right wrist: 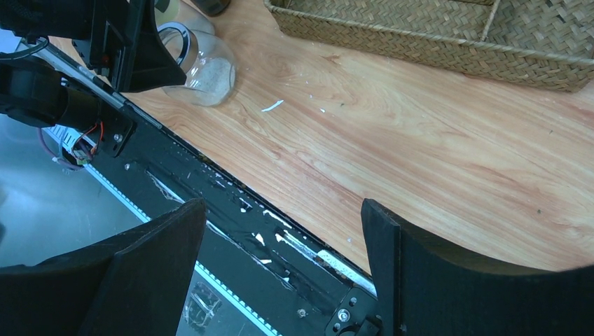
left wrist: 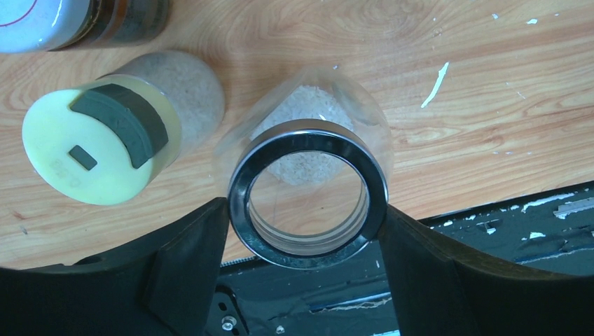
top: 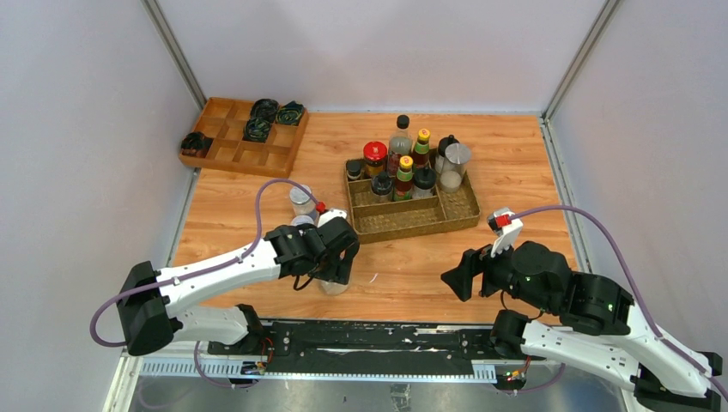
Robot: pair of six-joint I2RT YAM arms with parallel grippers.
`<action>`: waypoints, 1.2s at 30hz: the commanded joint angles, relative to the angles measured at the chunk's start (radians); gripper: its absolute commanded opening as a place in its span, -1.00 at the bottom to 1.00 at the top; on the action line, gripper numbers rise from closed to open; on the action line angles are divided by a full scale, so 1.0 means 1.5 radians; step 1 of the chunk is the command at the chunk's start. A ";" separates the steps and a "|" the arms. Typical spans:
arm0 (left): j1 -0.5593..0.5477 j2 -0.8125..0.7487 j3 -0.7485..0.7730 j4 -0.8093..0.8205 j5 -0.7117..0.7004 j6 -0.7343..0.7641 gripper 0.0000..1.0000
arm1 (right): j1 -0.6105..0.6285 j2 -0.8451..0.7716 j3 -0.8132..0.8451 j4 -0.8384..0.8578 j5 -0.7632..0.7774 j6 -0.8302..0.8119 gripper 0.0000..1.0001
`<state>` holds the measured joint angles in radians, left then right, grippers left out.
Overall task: Organize the condiment bottles
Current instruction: Pick up the bottle from the center of the board, then place the bottle at the center of the board.
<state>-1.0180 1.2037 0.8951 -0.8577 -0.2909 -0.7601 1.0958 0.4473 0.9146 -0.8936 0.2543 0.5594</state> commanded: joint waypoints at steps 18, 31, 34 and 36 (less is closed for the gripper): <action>-0.012 0.011 0.128 -0.018 -0.027 -0.003 -0.07 | 0.010 -0.030 -0.028 0.006 -0.008 0.007 0.74; -0.013 0.280 0.460 -0.038 -0.047 0.041 -0.05 | 0.010 -0.044 -0.024 0.011 -0.009 0.009 0.74; -0.009 0.366 0.558 -0.050 -0.055 0.056 -0.04 | 0.010 -0.052 -0.021 0.007 -0.008 0.011 0.73; -0.005 0.422 0.624 -0.065 -0.052 0.068 -0.04 | 0.010 -0.058 -0.018 0.003 -0.009 0.013 0.73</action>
<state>-1.0298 1.7306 1.6714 -0.9321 -0.3401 -0.7029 1.0958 0.3843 0.8848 -0.8829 0.2432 0.5610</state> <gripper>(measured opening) 0.731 0.869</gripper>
